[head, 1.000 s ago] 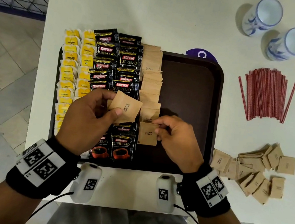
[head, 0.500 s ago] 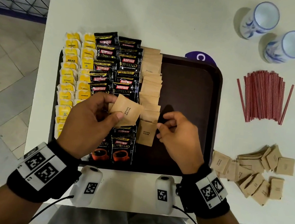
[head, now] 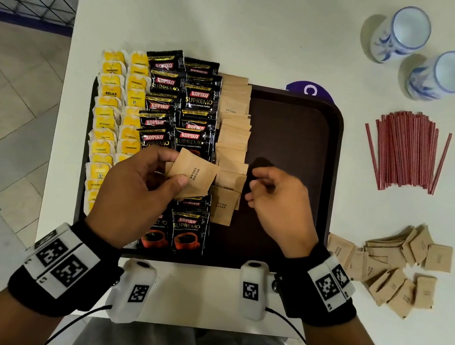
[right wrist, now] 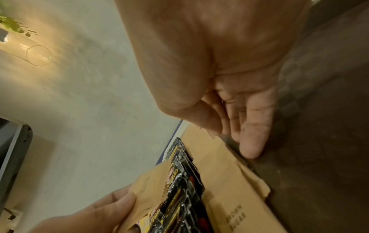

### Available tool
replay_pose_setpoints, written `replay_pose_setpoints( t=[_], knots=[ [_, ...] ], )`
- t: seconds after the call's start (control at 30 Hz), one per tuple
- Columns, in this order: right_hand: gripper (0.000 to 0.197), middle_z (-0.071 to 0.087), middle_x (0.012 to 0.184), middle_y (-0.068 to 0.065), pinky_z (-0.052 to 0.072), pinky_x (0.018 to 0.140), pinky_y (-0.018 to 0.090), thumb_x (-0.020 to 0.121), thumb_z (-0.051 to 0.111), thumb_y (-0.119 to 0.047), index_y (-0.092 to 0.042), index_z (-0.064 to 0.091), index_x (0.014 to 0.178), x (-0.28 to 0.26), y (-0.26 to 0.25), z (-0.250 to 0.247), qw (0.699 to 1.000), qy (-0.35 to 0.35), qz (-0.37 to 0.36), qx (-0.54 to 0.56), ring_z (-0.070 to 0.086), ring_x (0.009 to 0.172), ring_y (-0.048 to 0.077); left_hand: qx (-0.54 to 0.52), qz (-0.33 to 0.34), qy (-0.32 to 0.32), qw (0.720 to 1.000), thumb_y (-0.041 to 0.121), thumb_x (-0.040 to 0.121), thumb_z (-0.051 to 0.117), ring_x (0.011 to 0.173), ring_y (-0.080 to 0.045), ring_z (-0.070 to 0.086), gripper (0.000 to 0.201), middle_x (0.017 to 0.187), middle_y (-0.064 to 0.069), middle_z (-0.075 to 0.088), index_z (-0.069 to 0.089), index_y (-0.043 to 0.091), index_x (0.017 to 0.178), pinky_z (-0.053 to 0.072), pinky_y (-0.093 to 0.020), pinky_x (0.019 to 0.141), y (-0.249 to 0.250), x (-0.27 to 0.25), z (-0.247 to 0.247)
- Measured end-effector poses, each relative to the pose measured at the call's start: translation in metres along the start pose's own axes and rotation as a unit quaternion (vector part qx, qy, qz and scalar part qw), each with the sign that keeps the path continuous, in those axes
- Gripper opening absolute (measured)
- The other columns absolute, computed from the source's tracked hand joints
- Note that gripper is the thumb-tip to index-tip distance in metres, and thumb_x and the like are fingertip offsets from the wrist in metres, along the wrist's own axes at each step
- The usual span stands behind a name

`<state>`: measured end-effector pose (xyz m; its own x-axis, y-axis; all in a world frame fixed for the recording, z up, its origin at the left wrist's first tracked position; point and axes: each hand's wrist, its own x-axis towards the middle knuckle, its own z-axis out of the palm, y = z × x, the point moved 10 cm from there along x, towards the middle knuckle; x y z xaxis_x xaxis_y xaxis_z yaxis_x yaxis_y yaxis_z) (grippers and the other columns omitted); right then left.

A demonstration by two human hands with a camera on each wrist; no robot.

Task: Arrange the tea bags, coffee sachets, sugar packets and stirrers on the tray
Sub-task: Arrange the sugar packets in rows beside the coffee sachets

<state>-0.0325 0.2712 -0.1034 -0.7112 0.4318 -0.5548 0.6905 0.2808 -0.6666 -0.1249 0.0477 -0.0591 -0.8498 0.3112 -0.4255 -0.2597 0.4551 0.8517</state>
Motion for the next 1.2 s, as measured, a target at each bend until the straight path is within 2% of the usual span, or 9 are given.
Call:
replay_pose_setpoints(
  t=[0.13,0.23,0.47,0.63,0.8,0.87,1.0,1.13,1.2],
  knots=[
    [0.026,0.073,0.093,-0.005,0.061,0.080,0.041,0.096,0.057,-0.012,-0.019,0.070,0.117,0.002,-0.003,0.007,1.000,-0.017,0.006,0.012,0.073,0.078,0.012,-0.004,-0.002,0.001,1.000,0.013,0.085,0.071,0.077,-0.009,0.070,0.028,0.096,0.008,0.072,0.063,0.031,0.105,0.052,-0.018,0.055,0.000,-0.001,0.001],
    [0.025,0.073,0.093,-0.006,0.060,0.086,0.040,0.095,0.058,-0.014,-0.019,0.070,0.116,0.002,-0.001,0.006,1.000,-0.011,0.012,0.022,0.073,0.087,0.012,-0.003,-0.002,0.001,1.000,0.014,0.085,0.071,0.074,-0.011,0.071,0.028,0.095,0.010,0.072,0.064,0.033,0.104,0.055,-0.026,0.052,0.000,-0.001,0.000],
    [0.030,0.071,0.098,-0.005,0.059,0.089,0.041,0.093,0.053,-0.015,-0.016,0.067,0.119,0.023,-0.020,-0.004,0.999,0.020,-0.003,0.031,0.072,0.094,0.016,0.008,-0.005,0.004,1.000,0.017,0.085,0.071,0.077,-0.010,0.071,0.028,0.096,0.009,0.072,0.063,0.034,0.106,0.057,-0.029,0.059,-0.004,-0.002,-0.003],
    [0.044,0.073,0.103,0.001,0.058,0.091,0.041,0.079,0.050,-0.022,-0.015,0.067,0.120,0.047,-0.039,0.006,1.000,-0.004,0.009,0.023,0.071,0.097,0.019,-0.001,-0.010,-0.002,1.000,0.016,0.085,0.072,0.081,-0.009,0.071,0.029,0.096,0.010,0.072,0.063,0.035,0.105,0.057,-0.026,0.065,-0.005,-0.003,0.002],
    [0.036,0.075,0.097,0.003,0.057,0.091,0.044,0.073,0.049,-0.024,-0.023,0.071,0.101,0.052,-0.039,0.005,1.000,0.004,0.017,0.024,0.071,0.099,0.023,-0.010,-0.007,-0.001,1.000,0.015,0.084,0.072,0.081,-0.008,0.071,0.029,0.094,0.009,0.073,0.064,0.032,0.106,0.058,-0.023,0.064,-0.004,-0.002,0.002],
    [0.037,0.075,0.098,0.004,0.057,0.092,0.045,0.073,0.049,-0.025,-0.024,0.071,0.102,0.052,-0.039,0.005,0.999,0.005,0.020,0.025,0.071,0.099,0.024,-0.011,-0.007,-0.002,1.000,0.014,0.085,0.072,0.081,-0.009,0.071,0.029,0.094,0.008,0.073,0.063,0.032,0.106,0.058,-0.025,0.065,-0.005,-0.002,0.001],
    [0.025,0.075,0.085,0.003,0.059,0.085,0.049,0.070,0.048,-0.022,-0.036,0.067,0.074,0.053,-0.043,0.011,1.000,-0.012,0.010,0.016,0.072,0.089,0.027,-0.017,-0.002,-0.002,1.000,0.013,0.085,0.072,0.081,-0.011,0.072,0.030,0.094,0.008,0.073,0.063,0.034,0.104,0.057,-0.026,0.064,-0.005,-0.003,0.002],
    [0.029,0.075,0.095,0.002,0.058,0.090,0.045,0.072,0.051,-0.028,-0.030,0.070,0.093,0.053,-0.042,0.008,0.999,-0.013,0.015,0.028,0.072,0.095,0.023,-0.021,0.003,-0.004,1.000,0.012,0.084,0.072,0.081,-0.012,0.071,0.031,0.094,0.008,0.073,0.062,0.035,0.103,0.056,-0.025,0.064,-0.004,-0.004,0.004],
    [0.019,0.074,0.093,0.000,0.059,0.088,0.044,0.078,0.056,-0.028,-0.031,0.068,0.093,0.047,-0.039,0.003,1.000,-0.005,0.010,0.029,0.072,0.093,0.020,-0.026,0.000,-0.004,1.000,0.012,0.085,0.071,0.081,-0.014,0.072,0.029,0.094,0.006,0.073,0.063,0.032,0.104,0.055,-0.027,0.064,-0.005,-0.004,0.004]
  ],
)
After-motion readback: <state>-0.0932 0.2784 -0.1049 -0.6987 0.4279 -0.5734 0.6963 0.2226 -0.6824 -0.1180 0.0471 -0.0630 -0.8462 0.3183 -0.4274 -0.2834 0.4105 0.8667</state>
